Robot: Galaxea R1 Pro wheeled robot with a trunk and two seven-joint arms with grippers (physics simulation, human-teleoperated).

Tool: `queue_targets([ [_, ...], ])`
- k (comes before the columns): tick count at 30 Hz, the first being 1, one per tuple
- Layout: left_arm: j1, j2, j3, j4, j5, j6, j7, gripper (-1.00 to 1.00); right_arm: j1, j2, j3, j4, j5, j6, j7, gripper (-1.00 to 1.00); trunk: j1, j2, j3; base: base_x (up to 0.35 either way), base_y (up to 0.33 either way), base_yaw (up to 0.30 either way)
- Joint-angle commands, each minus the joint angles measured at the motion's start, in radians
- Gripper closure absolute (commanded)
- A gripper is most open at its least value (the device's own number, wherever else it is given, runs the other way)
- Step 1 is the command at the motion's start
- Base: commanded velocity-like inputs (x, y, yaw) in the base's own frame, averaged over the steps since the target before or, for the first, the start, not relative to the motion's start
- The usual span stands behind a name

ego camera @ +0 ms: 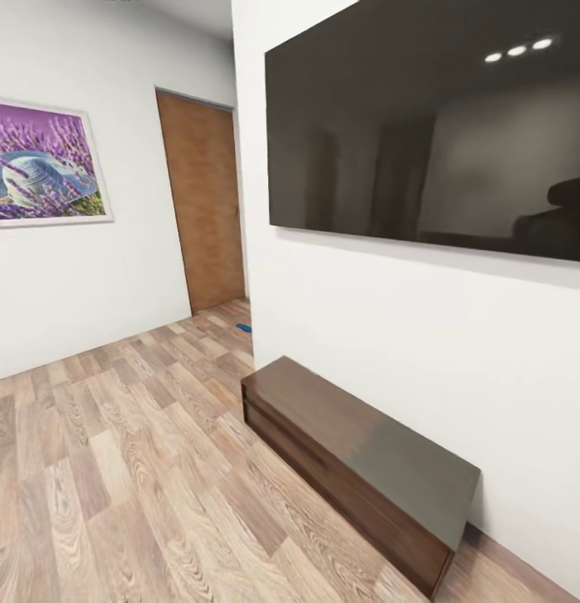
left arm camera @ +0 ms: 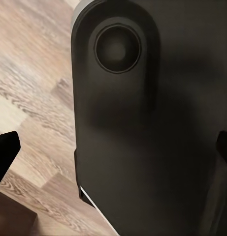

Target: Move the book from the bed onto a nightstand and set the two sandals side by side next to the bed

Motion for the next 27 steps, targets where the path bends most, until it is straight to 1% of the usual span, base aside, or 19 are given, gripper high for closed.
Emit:
queue_targets([
  [1, 0.000, 0.000, 0.004, -0.001, 0.000, -0.001, 0.000, -1.00, 0.000, 0.000, -0.001, 0.000, 0.000, 0.000, -0.001, -1.00, 0.000, 0.000, -0.001, 0.135, 0.000, 0.253],
  [4, 0.000, -0.001, 0.018, -0.001, -0.001, -0.001, 0.000, -1.00, 0.000, 0.000, -0.001, 0.000, 0.000, 0.000, -0.001, -1.00, 0.000, 0.000, -0.001, 0.138, 0.000, 0.253],
  [9, 0.000, -0.002, 0.031, -0.002, -0.001, -0.001, 0.000, -1.00, 0.000, 0.000, -0.001, 0.000, 0.000, 0.000, -0.001, -1.00, 0.000, 0.000, -0.001, 0.141, 0.000, 0.253],
  [27, 0.000, -0.002, 0.037, -0.003, -0.001, -0.001, 0.000, -1.00, 0.000, 0.000, -0.002, 0.000, 0.000, 0.000, -0.001, -1.00, 0.000, 0.000, -0.001, 0.155, 0.000, 0.253],
])
